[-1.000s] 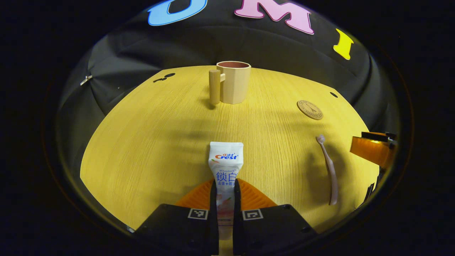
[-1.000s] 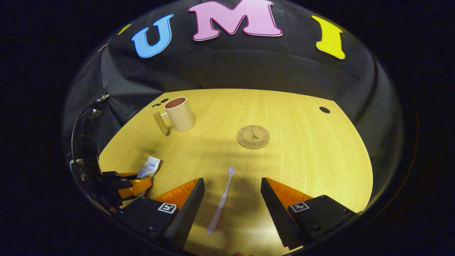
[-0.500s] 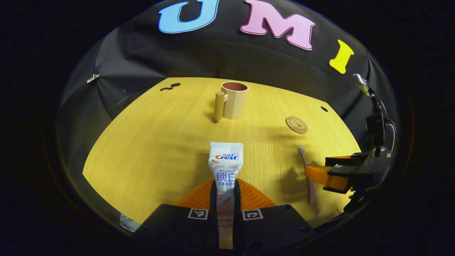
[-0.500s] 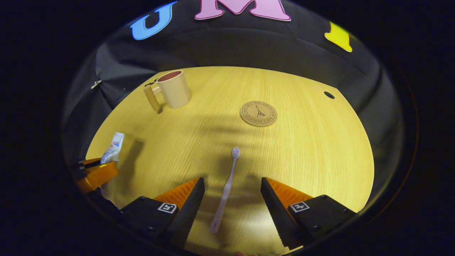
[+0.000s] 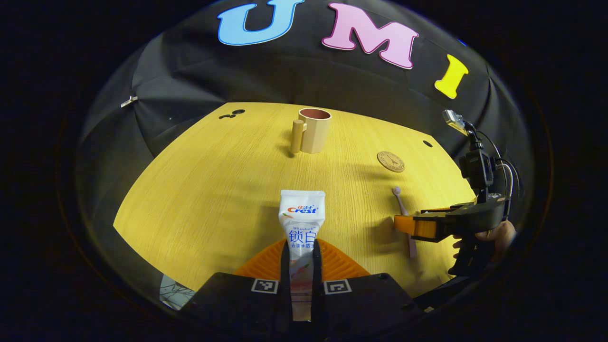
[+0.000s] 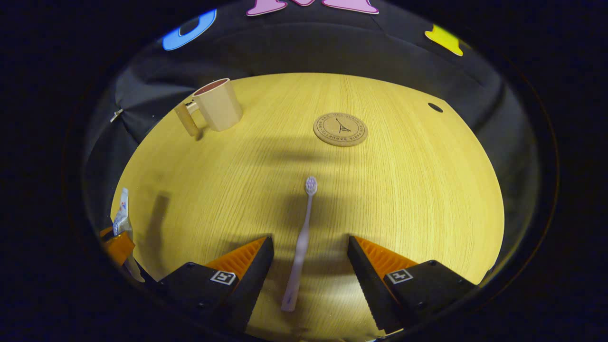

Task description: Put the toothbrush and toothpaste on the desktop into the cup, then pick up the cup and place it on the coaster on the desktop.

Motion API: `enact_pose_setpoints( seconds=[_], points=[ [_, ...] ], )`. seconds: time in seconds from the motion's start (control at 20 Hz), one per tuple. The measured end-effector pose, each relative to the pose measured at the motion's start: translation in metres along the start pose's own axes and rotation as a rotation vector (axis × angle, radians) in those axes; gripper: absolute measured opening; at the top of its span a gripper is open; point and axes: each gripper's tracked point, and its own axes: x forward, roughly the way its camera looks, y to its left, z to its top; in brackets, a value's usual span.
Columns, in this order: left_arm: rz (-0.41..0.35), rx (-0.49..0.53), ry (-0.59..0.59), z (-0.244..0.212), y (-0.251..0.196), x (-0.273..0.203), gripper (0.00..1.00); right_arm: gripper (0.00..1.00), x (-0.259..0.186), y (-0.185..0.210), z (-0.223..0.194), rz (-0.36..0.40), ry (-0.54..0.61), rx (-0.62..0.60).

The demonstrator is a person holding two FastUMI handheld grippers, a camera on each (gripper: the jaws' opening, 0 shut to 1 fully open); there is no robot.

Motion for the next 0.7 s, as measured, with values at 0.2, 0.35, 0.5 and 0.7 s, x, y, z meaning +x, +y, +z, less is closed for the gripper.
enact_pose_setpoints(
  seconds=[0.2,0.35,0.5,0.7],
  points=[
    [-0.003,-0.008,-0.010,0.000,-0.002,-0.002,0.20,0.55,0.000,0.002,-0.003,0.000,0.006,-0.005],
    [-0.016,-0.030,-0.001,-0.002,-0.007,-0.003,0.20,0.37,0.000,0.004,-0.002,0.042,0.005,-0.067],
    [-0.020,-0.035,0.009,-0.008,-0.009,-0.002,0.20,0.19,-0.003,0.005,-0.004,0.096,0.011,-0.114],
    [-0.018,-0.040,0.034,-0.017,-0.012,0.002,0.20,0.08,-0.007,0.007,-0.008,0.146,0.023,-0.161]
  ],
)
